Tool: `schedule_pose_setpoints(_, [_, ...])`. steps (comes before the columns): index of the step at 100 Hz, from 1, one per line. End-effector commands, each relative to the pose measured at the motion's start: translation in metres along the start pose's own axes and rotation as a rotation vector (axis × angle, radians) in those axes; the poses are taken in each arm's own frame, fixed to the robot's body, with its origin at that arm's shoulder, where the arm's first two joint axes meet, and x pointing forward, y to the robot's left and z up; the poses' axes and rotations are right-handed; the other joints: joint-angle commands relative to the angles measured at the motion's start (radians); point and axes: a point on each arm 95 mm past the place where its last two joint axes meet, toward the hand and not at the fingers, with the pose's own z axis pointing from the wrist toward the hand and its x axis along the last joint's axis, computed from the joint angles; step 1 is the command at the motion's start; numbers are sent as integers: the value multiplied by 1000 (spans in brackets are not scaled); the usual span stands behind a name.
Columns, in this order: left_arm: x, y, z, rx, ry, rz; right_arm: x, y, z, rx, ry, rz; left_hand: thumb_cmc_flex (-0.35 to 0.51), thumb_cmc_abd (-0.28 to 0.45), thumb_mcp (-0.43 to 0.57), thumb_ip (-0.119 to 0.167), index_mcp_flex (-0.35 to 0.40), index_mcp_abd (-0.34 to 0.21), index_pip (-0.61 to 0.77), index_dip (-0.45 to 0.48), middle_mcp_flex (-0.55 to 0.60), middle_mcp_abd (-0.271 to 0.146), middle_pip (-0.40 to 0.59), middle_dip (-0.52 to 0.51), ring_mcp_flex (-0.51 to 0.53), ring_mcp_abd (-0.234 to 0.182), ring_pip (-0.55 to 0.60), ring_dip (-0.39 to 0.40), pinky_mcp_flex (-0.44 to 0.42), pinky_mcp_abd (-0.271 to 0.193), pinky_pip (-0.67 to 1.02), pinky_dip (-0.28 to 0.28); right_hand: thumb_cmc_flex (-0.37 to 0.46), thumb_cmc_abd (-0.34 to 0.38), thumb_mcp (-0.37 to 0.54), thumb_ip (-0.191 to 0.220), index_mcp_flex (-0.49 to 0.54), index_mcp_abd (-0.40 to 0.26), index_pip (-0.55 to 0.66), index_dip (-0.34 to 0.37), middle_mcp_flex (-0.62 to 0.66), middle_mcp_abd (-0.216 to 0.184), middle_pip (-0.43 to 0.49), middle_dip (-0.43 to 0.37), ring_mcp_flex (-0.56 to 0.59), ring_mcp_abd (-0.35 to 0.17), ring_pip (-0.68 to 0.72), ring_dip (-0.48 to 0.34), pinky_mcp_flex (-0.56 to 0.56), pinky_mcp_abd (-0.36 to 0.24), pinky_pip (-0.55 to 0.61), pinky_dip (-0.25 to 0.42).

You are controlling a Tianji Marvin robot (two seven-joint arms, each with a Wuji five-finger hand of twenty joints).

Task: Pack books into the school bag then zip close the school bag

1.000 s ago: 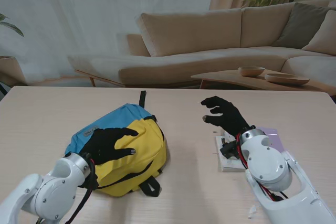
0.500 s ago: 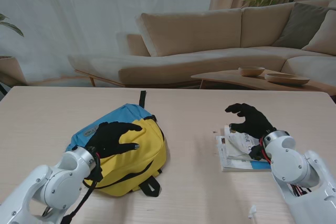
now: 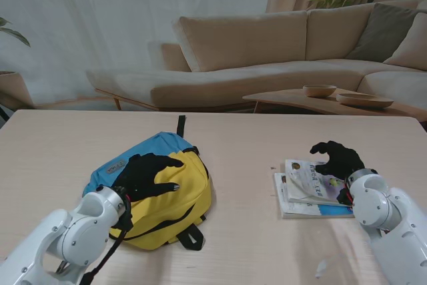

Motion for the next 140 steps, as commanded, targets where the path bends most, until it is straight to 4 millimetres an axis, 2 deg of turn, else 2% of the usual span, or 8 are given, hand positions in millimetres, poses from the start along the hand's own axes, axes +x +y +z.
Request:
schedule_pose_setpoints(1, [1,4,0,-27,10,-3,-2,-4,1,30,-1,-6,-10,50,-45,46,-52,-37,-21,-27,-47,-26,-18,-29,-53,-44,-51,-34,-25,-48,-90,16,-23,-19,-24,7,-26,-41,-27,6,-37,-55,-50,-22,-44,-35,-47,-30,-22,-33,-38,-24])
schedule_pose_setpoints(8, [1,6,0,-35,16,-1,-7,-4,3,44,-10,-34,-20,63,-79,46,-76,-54,-31,-38,-96,-43,-48,-55,-84,-69,-76,-58,-48,-78,-134,3,-13,-26,-26,2,-61,-70,-50,-11,-64,-70,-101,-42,-69,-54,-102,-58,-34,-63,-80,-48])
schedule_pose_setpoints(23, [1,12,1,-33,26,-8,-14,-6,6,79,-30,-89,-27,85,-149,49,-86,-66,-35,-50,-121,-90,-61,-74,-127,-102,-102,-87,-21,-107,-229,-157,1,-48,-38,-10,-135,-114,-76,-33,-103,-92,-156,-65,-107,-80,-159,-88,-50,-100,-128,-76])
schedule_pose_setpoints(75, [3,16,3,-15,31,-29,-27,-17,18,235,-82,-179,-15,87,-147,51,-79,-63,-28,-50,-116,-83,-51,-69,-118,-99,-97,-84,-19,-100,-230,-201,125,-105,68,-5,-292,-201,-136,-77,-103,-132,-259,-108,-175,-103,-225,-128,-77,-122,-209,-132])
schedule_pose_setpoints(90, [4,16,3,-19,32,-50,-27,-24,19,231,-83,-195,-13,86,-145,52,-79,-61,-27,-51,-115,-83,-50,-69,-114,-96,-96,-83,-20,-97,-225,-203,159,-138,102,-14,-214,-200,-99,-70,154,-142,-71,-14,-82,-78,-114,-69,-45,-65,-144,-105])
schedule_pose_setpoints(105, [4,16,1,-19,27,-68,-27,-30,21,215,-80,-206,-12,86,-143,52,-80,-58,-26,-51,-117,-81,-49,-68,-115,-96,-96,-82,-21,-98,-222,-204,200,-170,132,-24,-158,-184,-41,-76,185,-137,246,173,-41,-73,71,32,-36,-32,-100,-79])
schedule_pose_setpoints(118, [4,16,0,-16,24,-65,-27,-34,24,192,-75,-217,-14,86,-143,51,-84,-59,-27,-53,-120,-81,-49,-68,-117,-96,-97,-82,-22,-98,-220,-206,275,-229,136,-153,-119,-178,-4,-79,196,-135,401,330,-24,-91,261,127,-30,-14,-75,-63])
schedule_pose_setpoints(140, [4,16,-1,-12,22,-59,-26,-38,28,152,-62,-230,-15,86,-142,51,-86,-61,-26,-53,-123,-84,-48,-67,-120,-100,-98,-82,-22,-99,-220,-211,338,-263,140,-175,-27,-161,39,-80,332,-152,564,467,76,-105,527,253,-12,8,-50,-47])
